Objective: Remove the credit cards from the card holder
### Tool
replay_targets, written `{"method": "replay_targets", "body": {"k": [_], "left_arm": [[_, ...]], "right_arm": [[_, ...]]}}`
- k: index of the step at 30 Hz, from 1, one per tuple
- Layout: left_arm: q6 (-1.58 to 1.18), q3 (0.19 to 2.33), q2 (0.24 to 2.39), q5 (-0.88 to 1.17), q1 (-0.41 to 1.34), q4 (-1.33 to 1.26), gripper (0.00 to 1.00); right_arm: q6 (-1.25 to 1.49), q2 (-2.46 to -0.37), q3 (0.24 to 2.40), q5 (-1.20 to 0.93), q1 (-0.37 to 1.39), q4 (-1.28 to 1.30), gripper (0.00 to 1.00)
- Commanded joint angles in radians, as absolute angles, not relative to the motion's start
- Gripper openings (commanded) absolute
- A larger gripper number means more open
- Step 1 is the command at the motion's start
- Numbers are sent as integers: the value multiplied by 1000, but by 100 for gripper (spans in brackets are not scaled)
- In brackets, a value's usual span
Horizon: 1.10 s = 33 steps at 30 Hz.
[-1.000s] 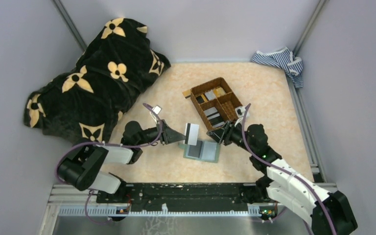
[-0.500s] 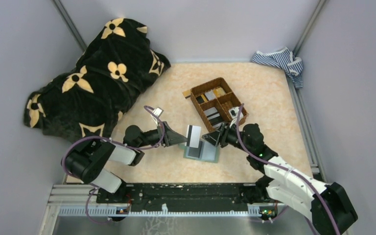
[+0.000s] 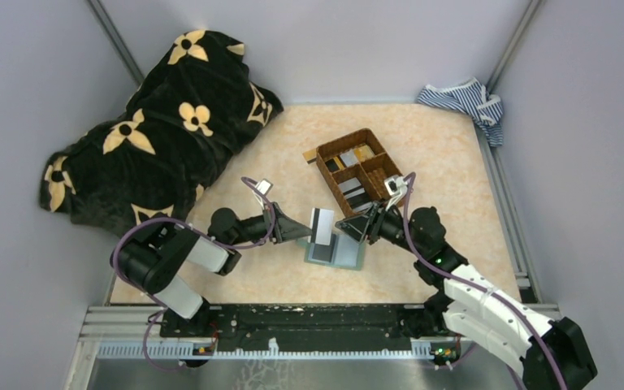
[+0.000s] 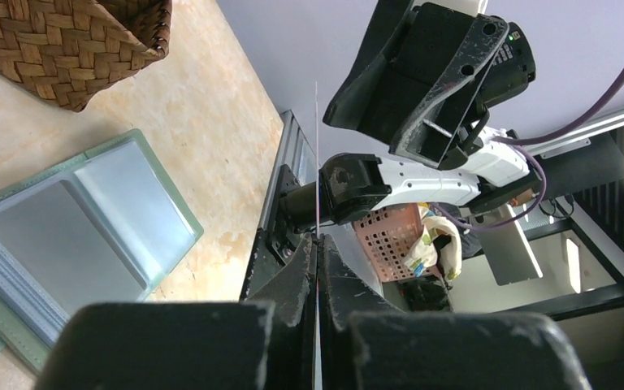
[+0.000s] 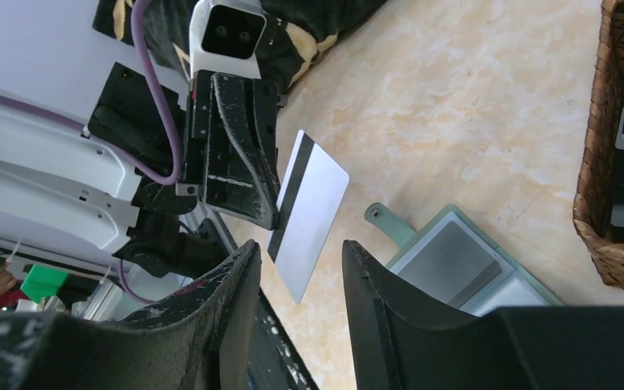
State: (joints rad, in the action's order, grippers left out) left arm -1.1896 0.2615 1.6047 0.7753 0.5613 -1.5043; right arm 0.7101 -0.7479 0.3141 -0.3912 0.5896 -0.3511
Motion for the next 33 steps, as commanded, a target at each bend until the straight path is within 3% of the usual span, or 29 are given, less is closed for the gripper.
{"method": "replay_targets", "body": {"k": [1,17,27,33], "left_arm": [[-1195,278,1614,764,574,-1605,0],[-1246,323,1720,756,615,-1713,0],[-1269,339,1753,751,621,-1745,0],[-1264,331,1743,752,622,-1743,0]], "right_arm": [[711,-772,371,-414,606,-412,43],[712,-849,368,-403,646,-469,42],[699,-849,357,-386,647,-447,11],[694,-855,355,-381,646,-438,0]]}}
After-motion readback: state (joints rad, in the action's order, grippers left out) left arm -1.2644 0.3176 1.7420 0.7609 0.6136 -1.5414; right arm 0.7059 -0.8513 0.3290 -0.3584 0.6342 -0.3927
